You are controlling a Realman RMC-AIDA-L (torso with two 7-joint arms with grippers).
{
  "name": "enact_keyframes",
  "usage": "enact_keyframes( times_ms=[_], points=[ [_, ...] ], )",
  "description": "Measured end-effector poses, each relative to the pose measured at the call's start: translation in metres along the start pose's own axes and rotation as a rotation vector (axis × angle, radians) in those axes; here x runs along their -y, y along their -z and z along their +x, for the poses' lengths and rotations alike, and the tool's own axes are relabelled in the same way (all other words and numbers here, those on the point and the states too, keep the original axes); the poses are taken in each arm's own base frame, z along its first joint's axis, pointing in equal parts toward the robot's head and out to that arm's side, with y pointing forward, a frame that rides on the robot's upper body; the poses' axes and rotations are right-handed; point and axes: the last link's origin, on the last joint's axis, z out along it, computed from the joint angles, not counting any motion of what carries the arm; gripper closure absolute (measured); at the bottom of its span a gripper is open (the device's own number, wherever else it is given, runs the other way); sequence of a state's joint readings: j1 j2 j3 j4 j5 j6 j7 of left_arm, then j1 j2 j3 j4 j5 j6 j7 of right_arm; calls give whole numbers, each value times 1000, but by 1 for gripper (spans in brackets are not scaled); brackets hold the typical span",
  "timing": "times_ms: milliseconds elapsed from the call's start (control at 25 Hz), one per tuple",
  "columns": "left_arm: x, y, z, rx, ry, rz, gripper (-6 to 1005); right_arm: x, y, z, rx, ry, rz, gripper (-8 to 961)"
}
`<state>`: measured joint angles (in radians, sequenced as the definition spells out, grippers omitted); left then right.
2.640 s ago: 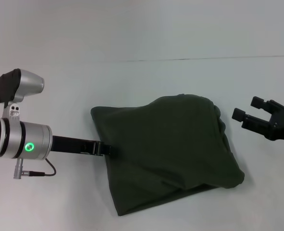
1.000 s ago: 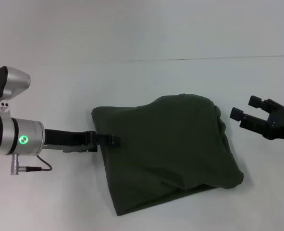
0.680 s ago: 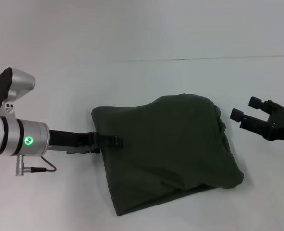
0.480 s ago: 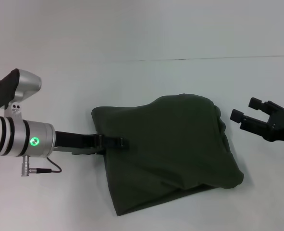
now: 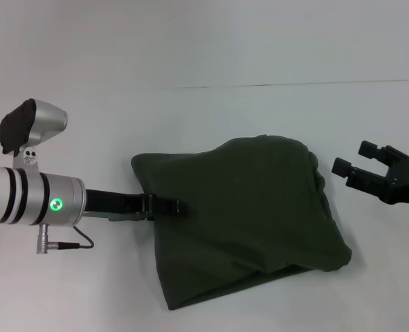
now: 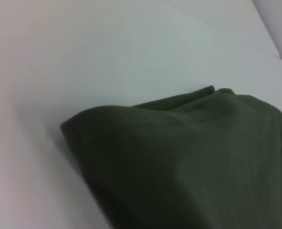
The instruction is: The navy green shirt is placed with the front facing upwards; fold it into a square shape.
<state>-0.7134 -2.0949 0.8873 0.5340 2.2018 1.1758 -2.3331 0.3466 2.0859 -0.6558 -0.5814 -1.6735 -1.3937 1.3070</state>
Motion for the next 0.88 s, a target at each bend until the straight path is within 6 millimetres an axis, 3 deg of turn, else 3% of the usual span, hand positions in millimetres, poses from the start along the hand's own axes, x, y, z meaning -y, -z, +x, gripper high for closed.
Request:
enact_keyframes(
  times_ms=[360,600,880],
  points=[
    [-2,-2,1,-3,-19,1,356,0,0,0,1,0,1,22],
    [0,-1,2,-9,-32,8,625,0,-1,-1,2,3,-2,22],
    [4,1,7,-34,-44,32,871,1,-2,-2,5,3,-1,21]
  ],
)
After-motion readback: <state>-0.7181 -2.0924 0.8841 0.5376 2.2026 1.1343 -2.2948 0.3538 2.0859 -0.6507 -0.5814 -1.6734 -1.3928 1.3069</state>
